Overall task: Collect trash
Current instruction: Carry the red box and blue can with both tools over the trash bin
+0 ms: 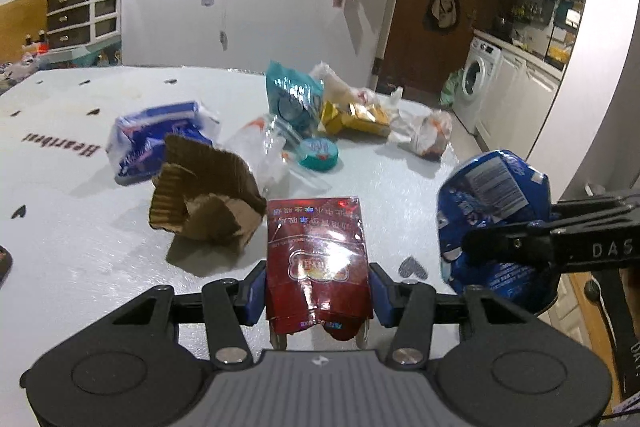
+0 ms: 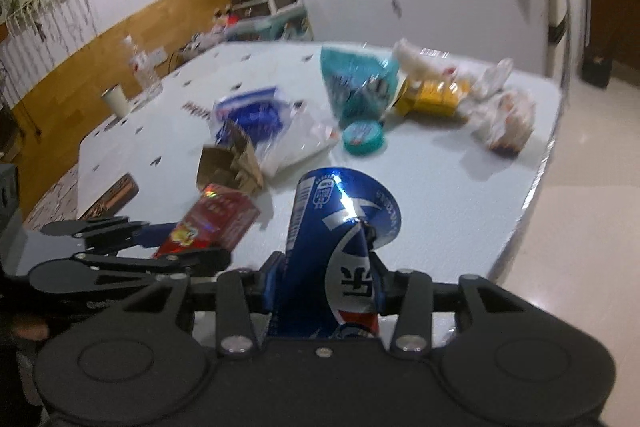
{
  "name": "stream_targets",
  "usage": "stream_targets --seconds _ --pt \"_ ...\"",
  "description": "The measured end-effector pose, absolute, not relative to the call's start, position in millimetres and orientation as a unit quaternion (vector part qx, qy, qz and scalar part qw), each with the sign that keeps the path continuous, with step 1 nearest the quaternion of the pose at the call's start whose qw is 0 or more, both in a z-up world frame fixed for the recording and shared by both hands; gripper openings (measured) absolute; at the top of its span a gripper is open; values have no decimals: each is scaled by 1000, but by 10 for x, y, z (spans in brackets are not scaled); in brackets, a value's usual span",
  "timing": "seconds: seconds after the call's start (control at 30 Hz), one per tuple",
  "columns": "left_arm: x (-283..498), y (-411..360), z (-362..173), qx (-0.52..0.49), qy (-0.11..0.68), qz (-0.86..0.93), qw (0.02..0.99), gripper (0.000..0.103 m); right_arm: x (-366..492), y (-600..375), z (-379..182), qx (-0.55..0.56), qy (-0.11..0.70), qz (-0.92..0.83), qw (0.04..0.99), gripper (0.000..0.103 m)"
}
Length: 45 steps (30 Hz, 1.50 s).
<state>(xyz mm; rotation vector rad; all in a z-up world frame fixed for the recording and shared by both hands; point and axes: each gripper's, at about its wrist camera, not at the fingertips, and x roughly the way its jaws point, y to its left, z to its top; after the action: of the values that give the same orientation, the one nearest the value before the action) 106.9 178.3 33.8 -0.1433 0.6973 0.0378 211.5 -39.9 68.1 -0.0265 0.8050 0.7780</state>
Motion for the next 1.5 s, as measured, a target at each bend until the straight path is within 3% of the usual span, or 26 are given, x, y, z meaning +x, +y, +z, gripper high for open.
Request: stream_targets --seconds 0.37,0.83,1.5 --pt "956 1307 645 -45 314 0 948 52 1731 -905 899 -30 307 295 905 44" --pt "1228 179 658 -10 311 -79 947 52 1515 -2120 911 6 296 199 934 44" --pt "2384 -1463 -300 19 410 -173 895 52 1930 -3621 32 66 360 67 928 44"
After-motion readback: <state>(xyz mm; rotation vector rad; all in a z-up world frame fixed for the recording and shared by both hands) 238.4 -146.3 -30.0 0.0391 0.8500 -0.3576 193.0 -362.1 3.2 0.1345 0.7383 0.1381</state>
